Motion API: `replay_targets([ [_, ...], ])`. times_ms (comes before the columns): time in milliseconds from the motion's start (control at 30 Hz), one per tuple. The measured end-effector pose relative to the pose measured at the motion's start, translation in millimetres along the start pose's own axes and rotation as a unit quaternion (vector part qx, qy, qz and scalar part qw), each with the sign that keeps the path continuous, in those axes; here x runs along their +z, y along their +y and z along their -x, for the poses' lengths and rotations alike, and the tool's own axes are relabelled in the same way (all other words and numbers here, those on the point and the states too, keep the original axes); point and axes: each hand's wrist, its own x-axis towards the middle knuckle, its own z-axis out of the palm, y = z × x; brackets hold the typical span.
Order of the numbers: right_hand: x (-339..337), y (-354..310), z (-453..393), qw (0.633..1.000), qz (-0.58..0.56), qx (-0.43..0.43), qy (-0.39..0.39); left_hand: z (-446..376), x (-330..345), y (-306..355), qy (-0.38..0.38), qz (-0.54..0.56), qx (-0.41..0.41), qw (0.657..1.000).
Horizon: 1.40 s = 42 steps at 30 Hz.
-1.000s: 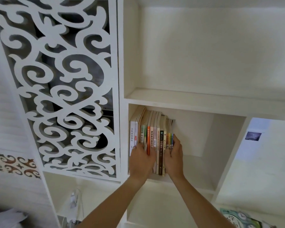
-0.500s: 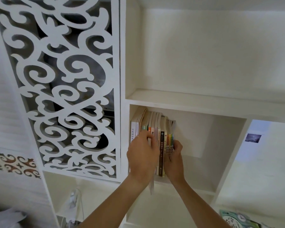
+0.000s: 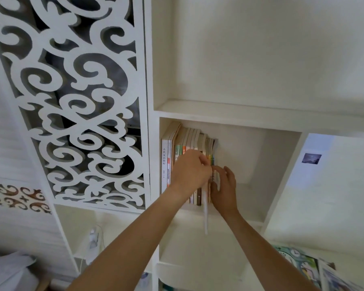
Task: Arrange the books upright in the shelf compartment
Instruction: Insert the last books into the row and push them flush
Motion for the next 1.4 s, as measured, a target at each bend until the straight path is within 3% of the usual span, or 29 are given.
replay_targets([
  [333,-49,-3,39,0.994,-0.013,-0.086,-0.071,-9,15,12,0.023,0.156,-0.055,0.986],
  [467,-67,18,75,0.972,0.050,-0.184,-0.138,-20,19,12,0.038,0.232,-0.098,0.967],
  [567,-65,31,80,0.958,0.113,-0.250,-0.084,-25,29,11,0.020,0.279,-0.128,0.952],
  [700,-58,25,65,0.985,0.103,-0.140,0.016,-26,40,14,-0.039,0.352,-0.139,0.925],
  [767,-54,21,50,0.993,0.089,-0.071,0.029,-25,47,9,0.000,0.302,-0.095,0.949],
  [867,-38,20,23,0.996,0.087,-0.013,0.011,-21,54,-8,0.127,0.085,0.041,0.987],
  [967,-20,17,4,0.995,0.041,0.026,-0.087,-29,57,-35,0.215,-0.160,0.150,0.952],
  [1067,-8,19,-4,0.986,0.025,0.048,-0.160,-39,43,-63,0.171,-0.297,0.137,0.929],
  [1167,0,35,-7,0.987,0.032,0.026,-0.155,-46,30,-97,0.123,-0.349,0.143,0.918],
  [1267,-1,33,-18,0.987,0.018,0.011,-0.159,-49,27,-116,0.133,-0.395,0.204,0.886],
  [1400,-1,33,-27,0.973,-0.047,-0.017,-0.226,-56,31,-127,0.144,-0.414,0.223,0.871],
])
